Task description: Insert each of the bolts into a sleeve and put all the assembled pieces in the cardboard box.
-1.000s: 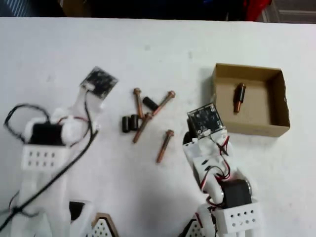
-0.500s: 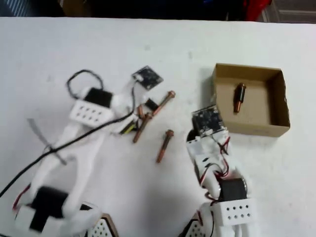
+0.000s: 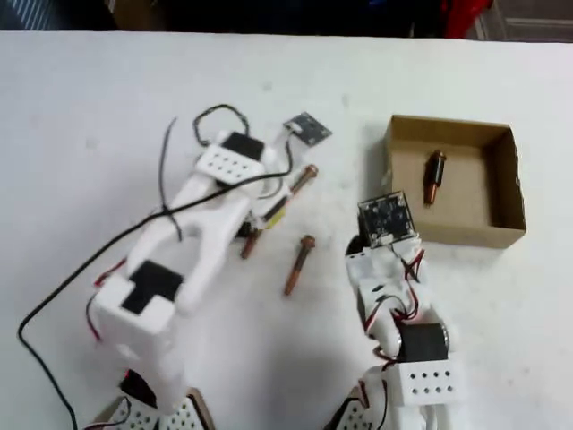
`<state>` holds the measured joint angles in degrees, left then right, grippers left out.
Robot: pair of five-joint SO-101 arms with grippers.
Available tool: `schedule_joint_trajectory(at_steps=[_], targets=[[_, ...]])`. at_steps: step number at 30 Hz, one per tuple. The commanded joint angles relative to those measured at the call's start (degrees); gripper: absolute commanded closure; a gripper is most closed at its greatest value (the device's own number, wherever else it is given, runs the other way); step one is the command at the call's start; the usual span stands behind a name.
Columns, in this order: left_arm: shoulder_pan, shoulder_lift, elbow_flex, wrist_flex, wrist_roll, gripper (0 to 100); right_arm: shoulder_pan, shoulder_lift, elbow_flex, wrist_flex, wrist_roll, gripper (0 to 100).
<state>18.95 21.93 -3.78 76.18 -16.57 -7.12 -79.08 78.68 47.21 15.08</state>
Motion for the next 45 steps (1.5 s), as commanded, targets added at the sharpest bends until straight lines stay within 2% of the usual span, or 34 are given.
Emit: schedule_joint_trajectory(at_steps=[1,14,18,33,45], targets=[[2.24,2.68,-7.38,2.99,0.70,87,0.48,-1.01,-0.62,-1.45,0.35,98.1],[-0.40,14.90,-17.67,3.43,0.53,87,0.40,-1.01,-0.62,-1.45,0.35,98.1],[-2.24,14.99,-17.76,3.34,0.35,87,0.40,-1.01,-0.62,-1.54,0.35,98.1],[-1.71,15.69,-17.23,2.99,0.70,87,0.40,-1.01,-0.62,-1.54,0.35,98.1],[-1.71,22.99,-21.98,3.52,0.70,88,0.40,-1.01,-0.62,-1.54,0.35,98.1]])
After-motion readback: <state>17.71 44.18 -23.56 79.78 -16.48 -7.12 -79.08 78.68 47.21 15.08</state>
